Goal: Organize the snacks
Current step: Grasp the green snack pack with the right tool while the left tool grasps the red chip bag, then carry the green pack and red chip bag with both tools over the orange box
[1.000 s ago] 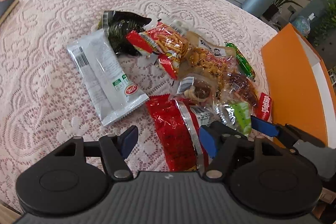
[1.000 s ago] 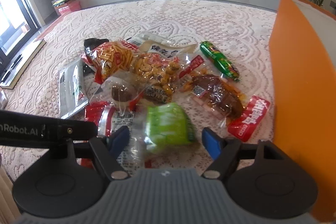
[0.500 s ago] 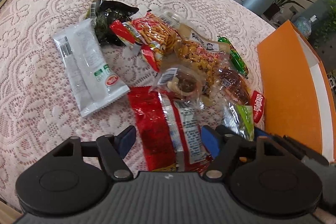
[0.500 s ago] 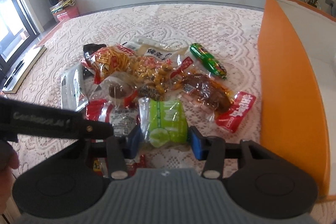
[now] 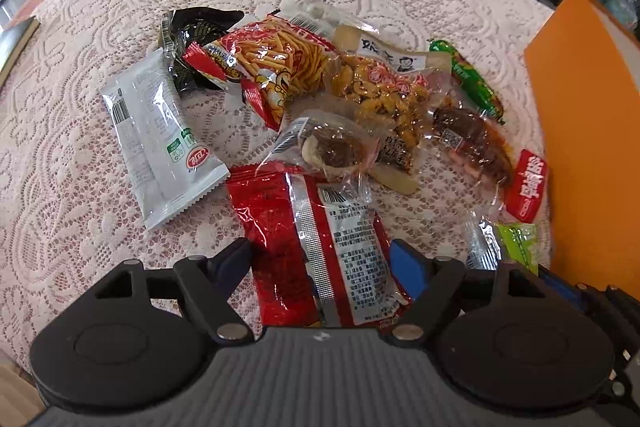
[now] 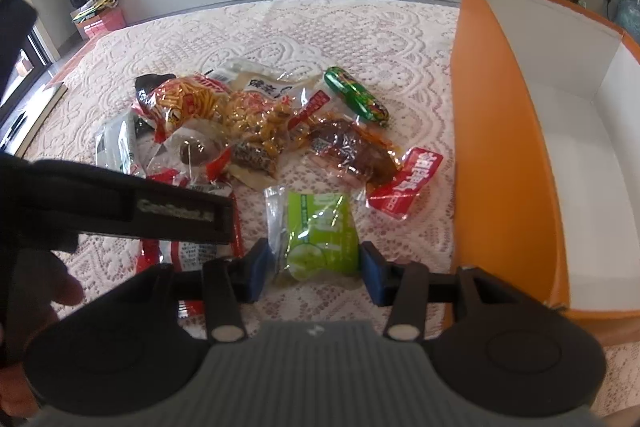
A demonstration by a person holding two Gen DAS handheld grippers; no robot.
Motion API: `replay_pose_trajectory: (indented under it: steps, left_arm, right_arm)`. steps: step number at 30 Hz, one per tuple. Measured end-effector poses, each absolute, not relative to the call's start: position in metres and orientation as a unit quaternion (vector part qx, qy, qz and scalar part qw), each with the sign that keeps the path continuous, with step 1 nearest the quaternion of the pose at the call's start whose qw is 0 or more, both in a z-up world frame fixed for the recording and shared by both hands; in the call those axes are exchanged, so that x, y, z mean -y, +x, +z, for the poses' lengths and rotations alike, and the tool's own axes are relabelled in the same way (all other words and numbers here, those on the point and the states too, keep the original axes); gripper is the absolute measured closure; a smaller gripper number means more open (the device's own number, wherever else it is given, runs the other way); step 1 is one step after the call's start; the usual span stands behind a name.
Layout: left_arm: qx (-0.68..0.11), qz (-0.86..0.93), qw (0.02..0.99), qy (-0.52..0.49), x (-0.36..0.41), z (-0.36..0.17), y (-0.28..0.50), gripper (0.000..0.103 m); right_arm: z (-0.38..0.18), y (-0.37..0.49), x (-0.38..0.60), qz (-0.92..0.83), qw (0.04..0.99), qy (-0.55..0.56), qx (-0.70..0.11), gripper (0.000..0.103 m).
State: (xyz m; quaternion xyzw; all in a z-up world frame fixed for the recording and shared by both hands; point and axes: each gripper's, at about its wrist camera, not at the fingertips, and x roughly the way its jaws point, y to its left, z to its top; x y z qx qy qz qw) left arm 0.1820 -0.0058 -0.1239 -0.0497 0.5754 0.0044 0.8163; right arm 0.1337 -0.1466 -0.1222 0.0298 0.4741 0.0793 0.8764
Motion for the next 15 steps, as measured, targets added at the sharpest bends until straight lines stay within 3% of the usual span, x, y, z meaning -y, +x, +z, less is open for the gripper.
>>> replay_pose_trajectory:
  steps: [6, 15]
  left_arm:
    - [-0.567, 0.007, 0.823, -0.035, 0.010, -0.126, 0.179, 0.019]
    - [-0.552, -0.020, 0.832, -0.054, -0.008, -0.108, 0.164, 0.020]
  right_arm:
    - [-0.124, 0.135, 0.150, 0.084, 0.873, 0.049, -0.478, 0.056]
    - [-0.123, 0.135, 0.154, 0.089, 0.871, 0.067, -0.478, 0.056]
